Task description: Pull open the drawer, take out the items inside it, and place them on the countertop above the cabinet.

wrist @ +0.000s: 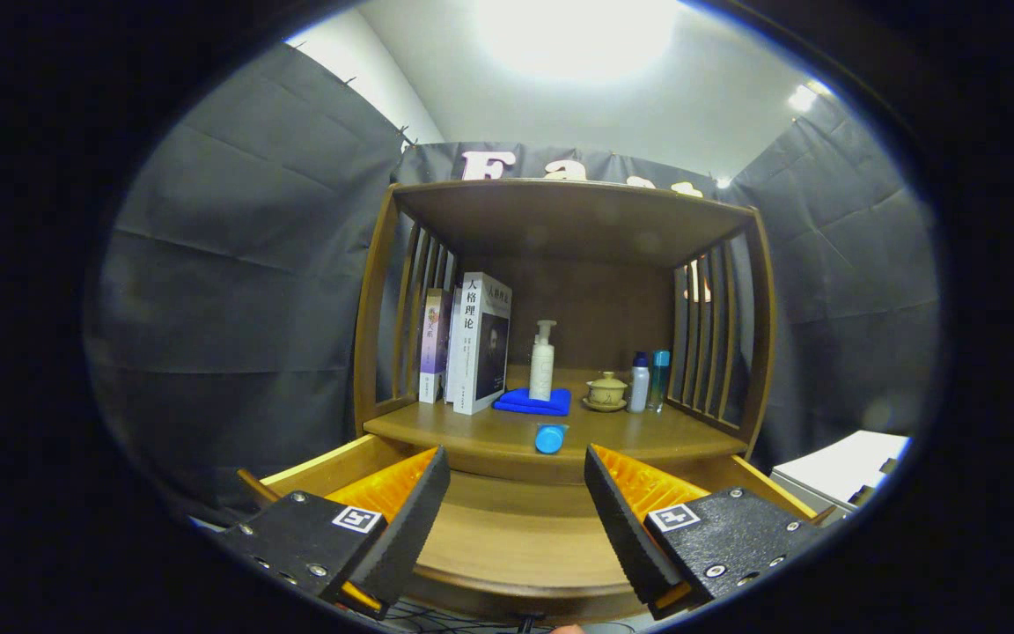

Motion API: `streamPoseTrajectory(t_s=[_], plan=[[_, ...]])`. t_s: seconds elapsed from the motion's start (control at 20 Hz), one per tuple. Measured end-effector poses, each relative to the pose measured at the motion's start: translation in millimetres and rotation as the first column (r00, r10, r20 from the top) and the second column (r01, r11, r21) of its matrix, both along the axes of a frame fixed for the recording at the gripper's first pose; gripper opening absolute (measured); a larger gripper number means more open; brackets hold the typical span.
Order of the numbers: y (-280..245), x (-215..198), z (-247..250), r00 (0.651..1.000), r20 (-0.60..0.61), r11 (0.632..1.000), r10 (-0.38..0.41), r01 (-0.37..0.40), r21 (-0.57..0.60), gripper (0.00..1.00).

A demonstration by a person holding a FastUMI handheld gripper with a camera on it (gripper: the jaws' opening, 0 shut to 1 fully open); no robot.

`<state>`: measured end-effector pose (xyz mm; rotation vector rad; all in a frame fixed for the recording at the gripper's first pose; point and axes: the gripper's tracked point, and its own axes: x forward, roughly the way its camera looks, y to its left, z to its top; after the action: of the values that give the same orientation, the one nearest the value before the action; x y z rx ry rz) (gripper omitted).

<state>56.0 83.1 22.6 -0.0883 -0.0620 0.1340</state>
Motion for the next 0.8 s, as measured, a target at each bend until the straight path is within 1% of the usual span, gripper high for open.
streamPoseTrajectory(t_s=[0.3,0.45,0.65,0.8], plan=[[-1.9,-34.2,-22.3,1.0,-0.023,1.0,0.013,-0.013,0.026,0.94],[8.9,-58.1,-37.2,0.997,-0.04,0.996,0.066,-0.063,0.07,0.94],[4.0,-81.0,-63.8,0.996,-0.057,0.997,0.063,-0.061,0.044,0.94],[1.2,-92.5,-89.8,0.993,-0.101,0.998,0.063,-0.06,0.025,0.94]])
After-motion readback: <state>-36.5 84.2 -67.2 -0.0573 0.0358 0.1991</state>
